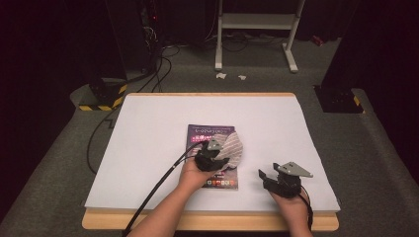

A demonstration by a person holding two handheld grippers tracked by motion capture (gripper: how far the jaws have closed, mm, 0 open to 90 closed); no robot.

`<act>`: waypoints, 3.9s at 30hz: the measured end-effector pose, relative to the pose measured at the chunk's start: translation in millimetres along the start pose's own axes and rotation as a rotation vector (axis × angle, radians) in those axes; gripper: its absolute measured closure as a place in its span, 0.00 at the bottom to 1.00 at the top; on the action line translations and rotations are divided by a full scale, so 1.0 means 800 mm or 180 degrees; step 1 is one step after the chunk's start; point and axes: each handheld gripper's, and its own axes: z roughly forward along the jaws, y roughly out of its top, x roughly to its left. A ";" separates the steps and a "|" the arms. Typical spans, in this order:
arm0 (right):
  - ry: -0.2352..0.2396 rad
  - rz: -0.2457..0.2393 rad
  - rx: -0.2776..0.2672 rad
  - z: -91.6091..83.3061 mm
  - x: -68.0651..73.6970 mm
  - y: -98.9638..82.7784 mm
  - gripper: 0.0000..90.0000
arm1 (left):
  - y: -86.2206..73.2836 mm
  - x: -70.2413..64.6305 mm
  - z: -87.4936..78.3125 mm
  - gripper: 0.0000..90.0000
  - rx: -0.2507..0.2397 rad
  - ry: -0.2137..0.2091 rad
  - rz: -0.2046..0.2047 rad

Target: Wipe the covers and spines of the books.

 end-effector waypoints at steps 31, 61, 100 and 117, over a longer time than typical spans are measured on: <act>-0.0005 -0.0029 0.0031 0.003 0.003 -0.001 0.39 | -0.064 0.077 -0.077 0.79 -0.0033 0.0403 -0.0260; 0.0028 0.0028 -0.0014 0.001 0.000 0.000 0.39 | -0.013 0.160 -0.045 0.80 0.0017 0.0815 -0.0541; 0.0107 0.0019 -0.0011 0.004 0.003 0.000 0.39 | 0.038 0.097 0.031 0.79 0.0044 0.0501 -0.0261; 0.0079 -0.0009 0.0001 0.004 0.005 0.000 0.39 | -0.007 0.160 -0.041 0.80 0.0166 0.0918 -0.0377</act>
